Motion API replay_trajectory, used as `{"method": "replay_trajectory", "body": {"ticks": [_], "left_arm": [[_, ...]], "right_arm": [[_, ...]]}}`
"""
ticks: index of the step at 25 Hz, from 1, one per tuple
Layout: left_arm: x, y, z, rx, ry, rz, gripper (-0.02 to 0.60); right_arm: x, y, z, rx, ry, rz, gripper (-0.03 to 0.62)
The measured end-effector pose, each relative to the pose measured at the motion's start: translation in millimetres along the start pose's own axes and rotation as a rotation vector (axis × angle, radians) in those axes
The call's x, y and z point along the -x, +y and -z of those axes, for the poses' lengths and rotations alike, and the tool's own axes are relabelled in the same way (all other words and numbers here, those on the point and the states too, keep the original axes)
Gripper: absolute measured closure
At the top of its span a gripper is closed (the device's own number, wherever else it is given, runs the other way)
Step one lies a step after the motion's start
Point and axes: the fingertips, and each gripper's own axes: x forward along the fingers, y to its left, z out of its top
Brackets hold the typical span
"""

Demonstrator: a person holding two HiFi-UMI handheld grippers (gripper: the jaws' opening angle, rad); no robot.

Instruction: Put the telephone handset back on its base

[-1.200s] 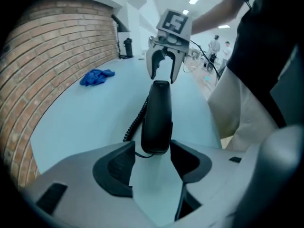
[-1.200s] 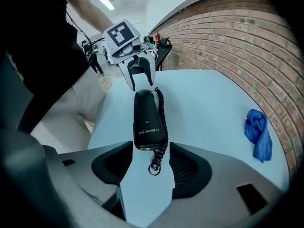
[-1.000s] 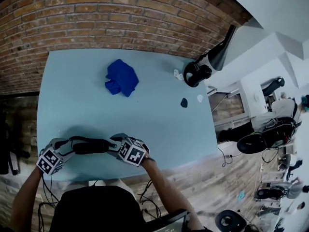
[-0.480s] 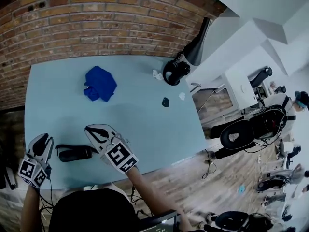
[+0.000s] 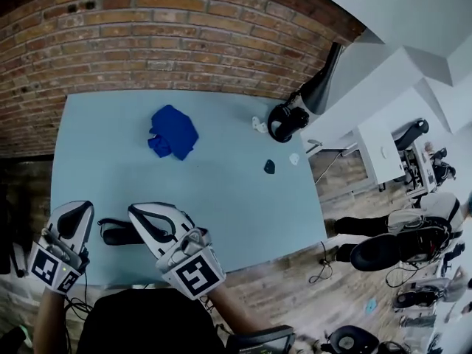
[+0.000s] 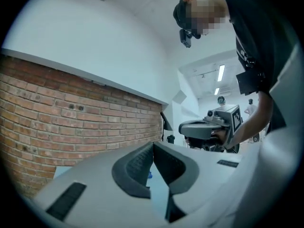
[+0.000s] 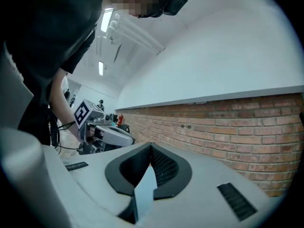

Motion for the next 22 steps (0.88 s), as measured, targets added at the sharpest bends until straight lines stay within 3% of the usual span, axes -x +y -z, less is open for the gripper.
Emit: {"method": "replay_trajectory", "body": {"ticks": [4,8,11,15,22], "left_arm": [[6.3,-13.9,29.6,0.029,0.057,0.014,0.548],[19.0,-23.0,74.4,0.067,0.2,0.016,0.548],[24.3,-27.2,92.3,0.069,0.22,0.022,0.548],[29.4,-33.9,110.7,0.079,0.272,0.028,0.548],[27.0,-44.7,131.7,0.102,0.285,0.03,0.548]], "right_arm": [[-0.7,29.6,22.2,-0.073,0.037,-0.043,0.582],[0.8,54.7,55.7,-0.201,0.088,-0.057,0.582],[4.3,64.7,85.2,-0.273,0.161,-0.056,0.583],[9.2,74.8,115.5,-0.276,0.255,-0.08,0.585],[15.9,89.4,130.3,-0.283,0.277,-0.104,0.585]]}}
